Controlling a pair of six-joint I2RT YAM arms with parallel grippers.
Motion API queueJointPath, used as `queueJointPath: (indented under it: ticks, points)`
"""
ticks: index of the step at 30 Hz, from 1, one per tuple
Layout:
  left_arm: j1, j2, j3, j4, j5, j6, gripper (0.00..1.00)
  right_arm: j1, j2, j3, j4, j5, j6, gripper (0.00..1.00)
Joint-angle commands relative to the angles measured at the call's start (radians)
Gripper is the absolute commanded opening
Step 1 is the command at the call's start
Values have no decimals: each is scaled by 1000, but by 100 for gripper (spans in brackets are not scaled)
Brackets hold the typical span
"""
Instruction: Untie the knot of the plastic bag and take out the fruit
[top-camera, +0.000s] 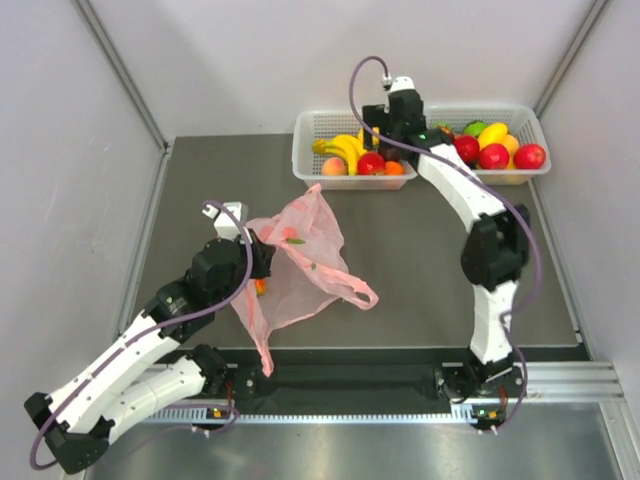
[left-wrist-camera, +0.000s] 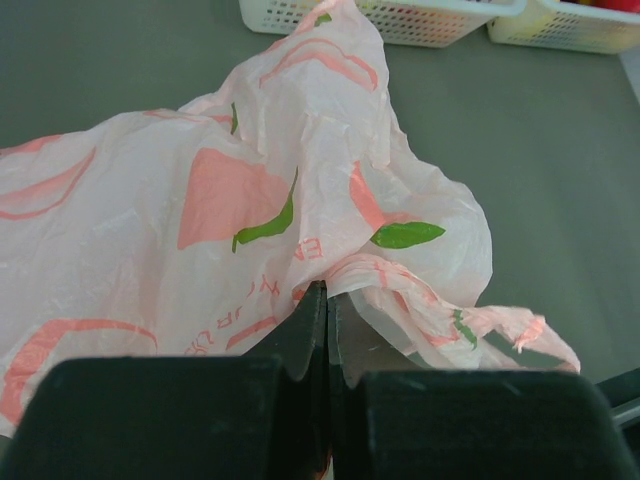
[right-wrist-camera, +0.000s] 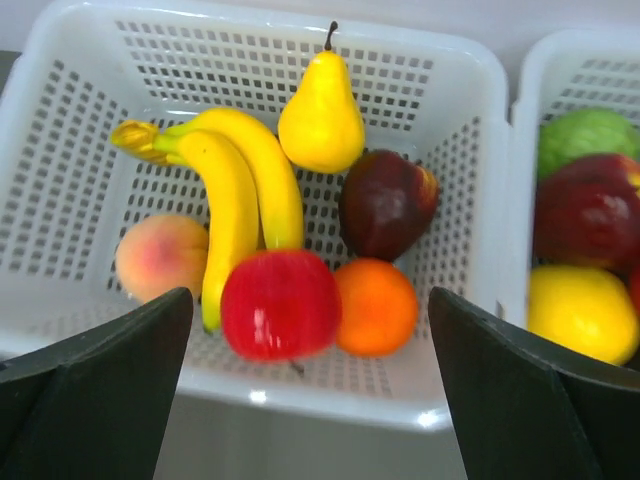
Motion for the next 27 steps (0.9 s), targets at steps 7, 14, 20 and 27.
queueJointPath:
  ticks: [7,14,20,27]
  points:
    - [2,-48,0,84,104,21,4,154,-770,-685,144,-149,-12,98]
    - [0,10,-17,233,339,-2,22,449,-1209,-1123,279,-275,106,61]
    - [0,57,12,242,267,-41,51,657,-1392,-1355,406,-336,173,17]
    - [2,48,37,210,192,-73,73,831,-1135,-1399,553,-150,218,6]
